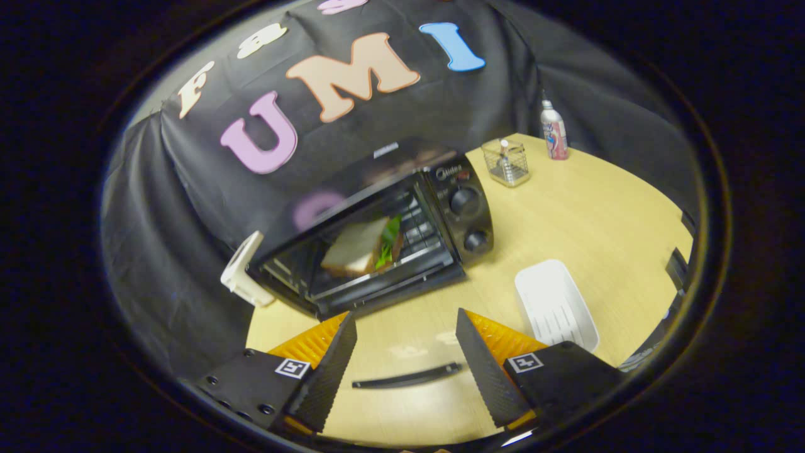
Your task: Open the toaster oven, put the food inside, and close the toaster oven door.
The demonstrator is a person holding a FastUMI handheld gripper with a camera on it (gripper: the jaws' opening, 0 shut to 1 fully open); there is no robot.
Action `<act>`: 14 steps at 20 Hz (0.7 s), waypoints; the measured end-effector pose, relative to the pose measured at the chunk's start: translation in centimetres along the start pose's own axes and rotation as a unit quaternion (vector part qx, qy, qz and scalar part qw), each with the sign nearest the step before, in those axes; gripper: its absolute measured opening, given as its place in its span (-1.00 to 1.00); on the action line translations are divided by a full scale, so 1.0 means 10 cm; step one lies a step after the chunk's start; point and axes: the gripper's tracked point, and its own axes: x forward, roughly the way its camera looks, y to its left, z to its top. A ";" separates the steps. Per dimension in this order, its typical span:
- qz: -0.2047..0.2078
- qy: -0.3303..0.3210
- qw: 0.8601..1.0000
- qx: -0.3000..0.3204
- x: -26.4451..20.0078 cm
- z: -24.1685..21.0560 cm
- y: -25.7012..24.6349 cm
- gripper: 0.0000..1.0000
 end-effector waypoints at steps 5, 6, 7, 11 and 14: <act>-0.018 0.046 0.997 -0.051 -0.04 -0.48 -0.18 0.96; -0.023 0.052 0.997 -0.061 -0.02 -0.54 -0.22 0.96; -0.029 0.063 0.995 -0.072 0.02 -0.62 -0.28 0.96; -0.037 0.101 0.989 -0.103 0.12 -0.86 -0.37 0.97; -0.044 0.113 0.984 -0.130 0.22 -0.92 -0.45 0.96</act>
